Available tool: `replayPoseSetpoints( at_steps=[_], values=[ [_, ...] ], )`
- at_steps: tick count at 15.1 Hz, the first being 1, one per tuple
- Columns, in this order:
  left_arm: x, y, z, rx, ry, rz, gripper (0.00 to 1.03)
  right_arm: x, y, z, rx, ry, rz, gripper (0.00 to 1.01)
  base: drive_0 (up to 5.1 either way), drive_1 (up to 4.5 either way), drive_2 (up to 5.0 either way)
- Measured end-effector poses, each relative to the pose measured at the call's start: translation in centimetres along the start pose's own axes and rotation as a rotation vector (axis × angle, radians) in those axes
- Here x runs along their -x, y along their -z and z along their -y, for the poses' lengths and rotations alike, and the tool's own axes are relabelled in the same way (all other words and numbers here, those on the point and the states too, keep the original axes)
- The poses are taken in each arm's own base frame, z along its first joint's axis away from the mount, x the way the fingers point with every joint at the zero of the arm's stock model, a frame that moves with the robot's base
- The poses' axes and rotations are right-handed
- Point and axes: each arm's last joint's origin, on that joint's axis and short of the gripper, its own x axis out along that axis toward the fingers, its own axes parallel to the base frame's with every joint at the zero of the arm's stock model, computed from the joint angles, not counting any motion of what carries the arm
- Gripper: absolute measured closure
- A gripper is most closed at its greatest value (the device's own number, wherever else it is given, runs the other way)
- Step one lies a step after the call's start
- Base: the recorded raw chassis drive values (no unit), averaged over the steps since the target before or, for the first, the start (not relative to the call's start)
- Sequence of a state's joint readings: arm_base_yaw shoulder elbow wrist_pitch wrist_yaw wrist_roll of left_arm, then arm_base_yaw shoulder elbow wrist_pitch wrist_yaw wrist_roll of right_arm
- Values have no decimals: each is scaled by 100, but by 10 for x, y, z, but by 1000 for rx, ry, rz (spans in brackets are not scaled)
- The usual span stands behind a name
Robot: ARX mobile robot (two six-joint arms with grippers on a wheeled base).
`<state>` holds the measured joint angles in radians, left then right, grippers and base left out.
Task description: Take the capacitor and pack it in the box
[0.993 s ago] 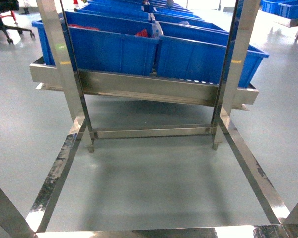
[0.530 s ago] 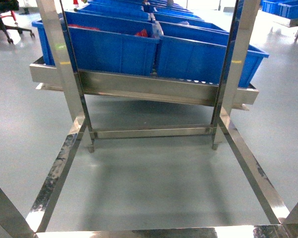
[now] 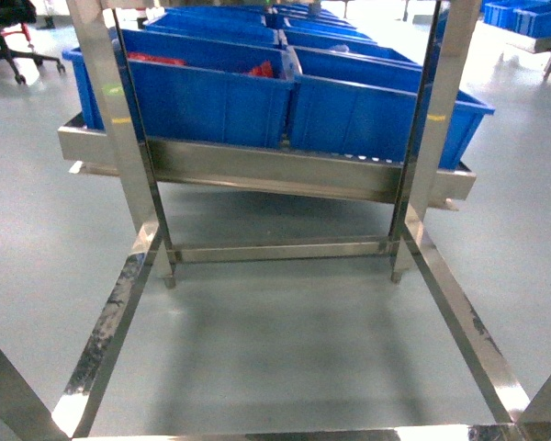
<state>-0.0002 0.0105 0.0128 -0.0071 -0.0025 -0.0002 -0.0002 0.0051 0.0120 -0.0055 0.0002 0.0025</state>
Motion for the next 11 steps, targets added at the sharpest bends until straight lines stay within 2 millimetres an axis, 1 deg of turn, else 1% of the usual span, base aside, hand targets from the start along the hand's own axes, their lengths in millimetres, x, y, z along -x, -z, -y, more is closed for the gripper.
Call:
replayPoseSetpoints(
  at_steps=[11],
  values=[
    [0, 0, 0, 0, 2, 1, 5, 0, 0, 0, 2, -1, 0, 3, 0, 0, 0]
  ],
)
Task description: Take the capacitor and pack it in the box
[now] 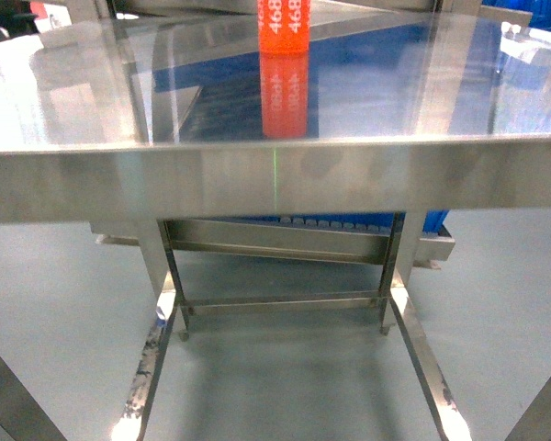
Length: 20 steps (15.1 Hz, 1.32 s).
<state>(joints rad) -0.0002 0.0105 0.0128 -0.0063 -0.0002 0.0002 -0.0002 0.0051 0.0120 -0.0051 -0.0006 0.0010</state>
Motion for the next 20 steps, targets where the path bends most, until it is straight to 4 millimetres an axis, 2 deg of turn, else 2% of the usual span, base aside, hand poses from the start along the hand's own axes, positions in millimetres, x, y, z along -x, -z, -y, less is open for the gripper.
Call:
replayPoseSetpoints(
  at_steps=[20],
  values=[
    [0, 0, 0, 0, 0, 2, 5, 0, 0, 0, -2, 1, 0, 3, 0, 0, 0]
  ],
)
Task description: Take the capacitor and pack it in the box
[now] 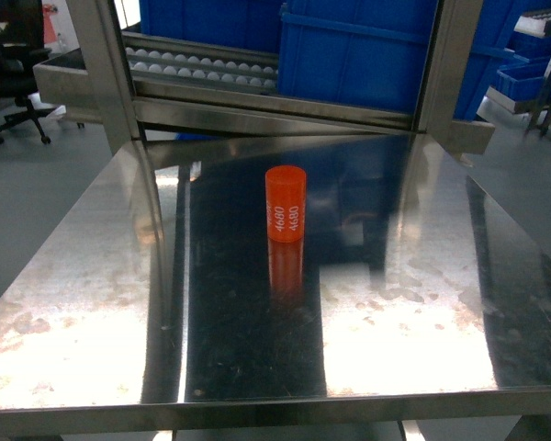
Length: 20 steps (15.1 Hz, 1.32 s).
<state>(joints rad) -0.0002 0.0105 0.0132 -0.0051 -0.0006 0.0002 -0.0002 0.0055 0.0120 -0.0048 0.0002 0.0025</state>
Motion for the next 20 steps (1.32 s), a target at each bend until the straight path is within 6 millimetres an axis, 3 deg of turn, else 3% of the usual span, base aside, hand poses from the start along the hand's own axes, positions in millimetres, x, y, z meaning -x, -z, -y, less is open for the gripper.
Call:
replayPoseSetpoints(
  at_steps=[18, 20],
  values=[
    [0, 0, 0, 0, 0, 0, 5, 0, 0, 0, 0, 0, 0, 3, 0, 0, 0],
    [0, 2, 1, -3, -51, -62, 5, 0, 0, 0, 0, 0, 0, 3, 0, 0, 0]
  ],
)
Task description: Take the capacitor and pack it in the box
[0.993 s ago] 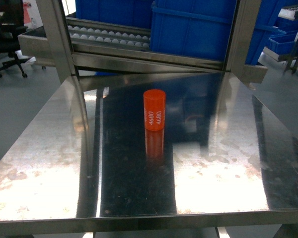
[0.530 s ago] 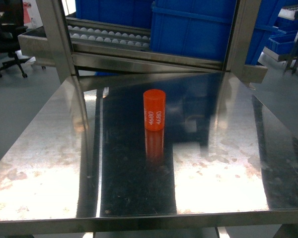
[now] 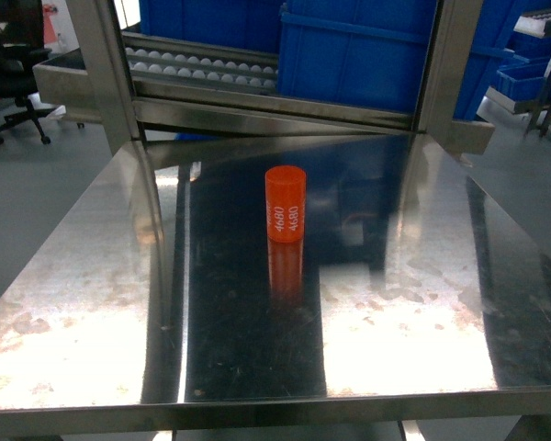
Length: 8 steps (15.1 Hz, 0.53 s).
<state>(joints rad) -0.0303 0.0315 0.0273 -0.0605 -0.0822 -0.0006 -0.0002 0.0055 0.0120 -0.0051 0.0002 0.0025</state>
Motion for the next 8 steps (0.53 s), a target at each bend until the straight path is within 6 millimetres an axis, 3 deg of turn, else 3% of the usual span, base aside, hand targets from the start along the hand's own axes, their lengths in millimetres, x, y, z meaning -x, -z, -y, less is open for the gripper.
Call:
replayPoseSetpoints(
  at_steps=[2, 4, 6, 8],
  values=[
    [-17, -4, 14, -12, -88, -68, 5, 0, 0, 0, 0, 0, 0, 3, 0, 0, 0],
    [-45, -26, 32, 23, -63, -28, 5, 0, 0, 0, 0, 0, 0, 3, 0, 0, 0],
    [-92, -50, 53, 41, -23, 37, 5, 0, 0, 0, 0, 0, 0, 3, 0, 0, 0],
    [-146, -52, 81, 11, 35, 3, 5, 0, 0, 0, 0, 0, 0, 3, 0, 0, 0]
  ],
)
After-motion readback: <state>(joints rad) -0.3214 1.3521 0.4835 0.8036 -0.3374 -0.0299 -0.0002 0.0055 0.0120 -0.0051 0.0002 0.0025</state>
